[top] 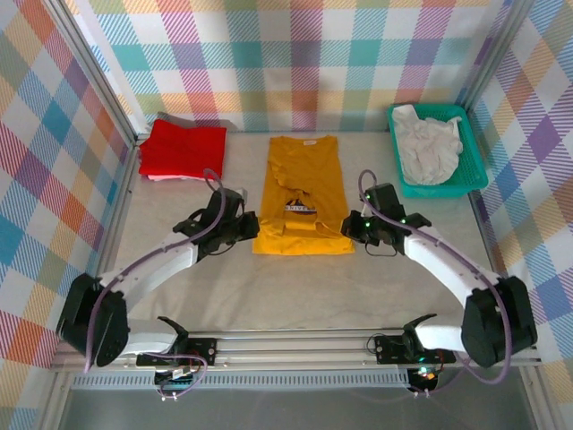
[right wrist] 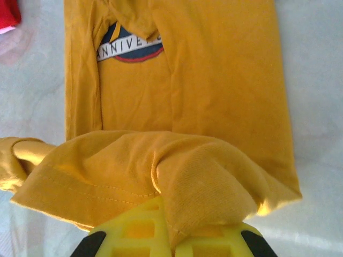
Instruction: Fold and stack the t-shirts
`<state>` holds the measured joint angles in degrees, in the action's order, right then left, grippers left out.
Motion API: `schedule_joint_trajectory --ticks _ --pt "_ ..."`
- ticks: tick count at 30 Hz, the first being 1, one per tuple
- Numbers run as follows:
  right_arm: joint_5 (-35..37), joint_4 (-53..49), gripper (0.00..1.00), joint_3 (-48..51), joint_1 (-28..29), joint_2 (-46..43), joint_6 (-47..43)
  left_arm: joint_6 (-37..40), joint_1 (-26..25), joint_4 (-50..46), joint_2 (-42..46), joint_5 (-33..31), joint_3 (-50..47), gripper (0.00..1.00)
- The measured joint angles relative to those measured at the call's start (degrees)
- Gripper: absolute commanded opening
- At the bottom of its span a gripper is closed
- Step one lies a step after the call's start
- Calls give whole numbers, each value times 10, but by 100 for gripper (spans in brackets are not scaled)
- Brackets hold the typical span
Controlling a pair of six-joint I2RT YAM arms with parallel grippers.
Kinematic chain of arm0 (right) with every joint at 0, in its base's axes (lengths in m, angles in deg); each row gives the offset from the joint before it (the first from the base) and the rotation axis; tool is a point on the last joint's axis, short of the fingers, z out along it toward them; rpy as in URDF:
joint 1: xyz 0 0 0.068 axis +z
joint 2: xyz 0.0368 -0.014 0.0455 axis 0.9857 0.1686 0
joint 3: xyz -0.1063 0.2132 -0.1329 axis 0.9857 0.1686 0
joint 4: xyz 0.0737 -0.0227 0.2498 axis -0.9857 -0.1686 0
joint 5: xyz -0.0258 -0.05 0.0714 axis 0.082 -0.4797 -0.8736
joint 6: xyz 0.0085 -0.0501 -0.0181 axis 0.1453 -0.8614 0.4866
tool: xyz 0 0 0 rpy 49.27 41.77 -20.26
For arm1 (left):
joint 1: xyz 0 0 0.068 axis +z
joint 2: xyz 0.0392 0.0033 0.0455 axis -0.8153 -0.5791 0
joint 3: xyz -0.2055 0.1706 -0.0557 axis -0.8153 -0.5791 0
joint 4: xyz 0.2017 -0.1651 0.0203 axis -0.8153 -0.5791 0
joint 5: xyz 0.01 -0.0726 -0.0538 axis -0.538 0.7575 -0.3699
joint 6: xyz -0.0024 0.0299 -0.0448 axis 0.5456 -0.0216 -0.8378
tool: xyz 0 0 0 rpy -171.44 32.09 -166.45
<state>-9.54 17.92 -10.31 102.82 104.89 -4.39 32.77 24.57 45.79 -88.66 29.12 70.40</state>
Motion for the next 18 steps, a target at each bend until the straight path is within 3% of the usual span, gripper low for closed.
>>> schedule_joint_trajectory --ticks 18 --pt "-2 56 0 -112 -34 167 -33 91 43 36 -186 9 126 0"
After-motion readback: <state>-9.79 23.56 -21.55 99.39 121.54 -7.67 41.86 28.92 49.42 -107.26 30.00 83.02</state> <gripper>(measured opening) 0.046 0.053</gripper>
